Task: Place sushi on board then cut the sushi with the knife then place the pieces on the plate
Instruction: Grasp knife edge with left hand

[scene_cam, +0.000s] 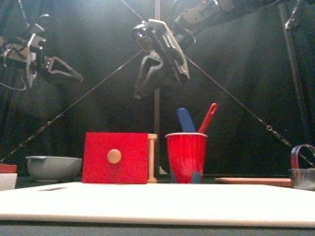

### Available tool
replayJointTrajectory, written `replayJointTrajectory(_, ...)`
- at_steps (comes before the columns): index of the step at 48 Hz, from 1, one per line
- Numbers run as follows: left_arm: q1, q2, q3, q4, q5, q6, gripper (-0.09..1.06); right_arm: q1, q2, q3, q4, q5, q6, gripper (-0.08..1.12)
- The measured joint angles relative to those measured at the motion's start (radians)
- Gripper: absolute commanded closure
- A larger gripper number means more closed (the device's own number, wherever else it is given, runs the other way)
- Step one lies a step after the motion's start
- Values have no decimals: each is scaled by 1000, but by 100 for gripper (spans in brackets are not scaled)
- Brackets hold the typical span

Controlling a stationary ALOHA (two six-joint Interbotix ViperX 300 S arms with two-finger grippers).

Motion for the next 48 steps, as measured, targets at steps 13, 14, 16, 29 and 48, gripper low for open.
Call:
replayJointTrajectory(13,11,-2,0,-6,0,0,90,3,0,0,-35,-40,0,62)
replayJointTrajectory(14,12,0,0,-8,0,-2,90,3,0,0,-37,-41,-2,59)
replayJointTrajectory(16,11,-2,0,-9,0,0,90,3,0,0,-38,-41,0,50)
replayJointTrajectory(29,14,-2,-14,-12,0,0,90,-2,0,0,-35,-37,3,-2)
replayJointTrajectory(48,21,0,-14,-14,0,0,90,-35,74,-132,-2,112,21,-1)
